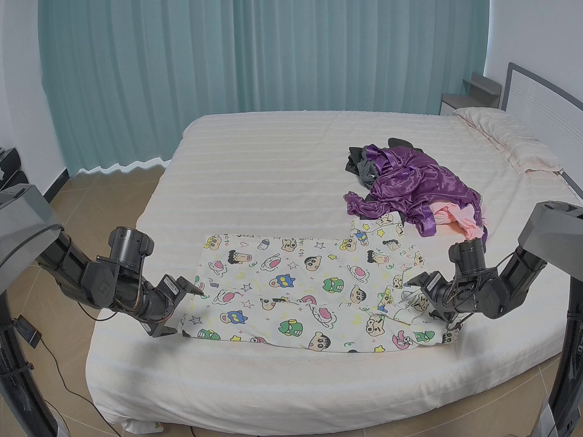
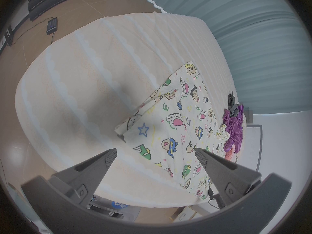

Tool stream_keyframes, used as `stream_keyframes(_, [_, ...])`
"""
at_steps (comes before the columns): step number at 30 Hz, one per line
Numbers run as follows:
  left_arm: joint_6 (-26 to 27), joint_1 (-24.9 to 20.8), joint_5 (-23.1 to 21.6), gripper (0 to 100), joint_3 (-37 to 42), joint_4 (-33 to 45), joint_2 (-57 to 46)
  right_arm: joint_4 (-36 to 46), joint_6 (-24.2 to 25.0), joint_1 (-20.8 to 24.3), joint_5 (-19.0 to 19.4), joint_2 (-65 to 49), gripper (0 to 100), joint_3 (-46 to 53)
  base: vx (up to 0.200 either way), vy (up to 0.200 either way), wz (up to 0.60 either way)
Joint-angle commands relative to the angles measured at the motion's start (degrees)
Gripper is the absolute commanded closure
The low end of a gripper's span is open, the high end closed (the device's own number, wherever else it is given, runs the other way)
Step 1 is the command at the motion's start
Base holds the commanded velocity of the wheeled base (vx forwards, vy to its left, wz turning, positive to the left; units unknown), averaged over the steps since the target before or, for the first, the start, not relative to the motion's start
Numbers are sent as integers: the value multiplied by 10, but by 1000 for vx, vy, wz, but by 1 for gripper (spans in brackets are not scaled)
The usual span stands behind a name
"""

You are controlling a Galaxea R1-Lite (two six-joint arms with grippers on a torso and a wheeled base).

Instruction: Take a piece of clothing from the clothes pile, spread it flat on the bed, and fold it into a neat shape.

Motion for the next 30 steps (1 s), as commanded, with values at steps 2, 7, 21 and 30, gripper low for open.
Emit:
stream_keyframes(2, [0,-4,0,0,9,-2,-14,-28,-2,-2,0,28,0,-4,0,0,0])
stream_keyframes(7, [-1,-4,0,0,12,-3,-14,-60,-2,-3,0,33,0,-5,0,0,0])
stream_keyframes(21, [0,-1,1,0,13,-20,2,-60,-3,-5,-2,13,100,12,0,0,0])
stream_keyframes(30, [0,-2,1,0,13,-21,6,-52,-4,7,-17,-44,100,34,0,0,0])
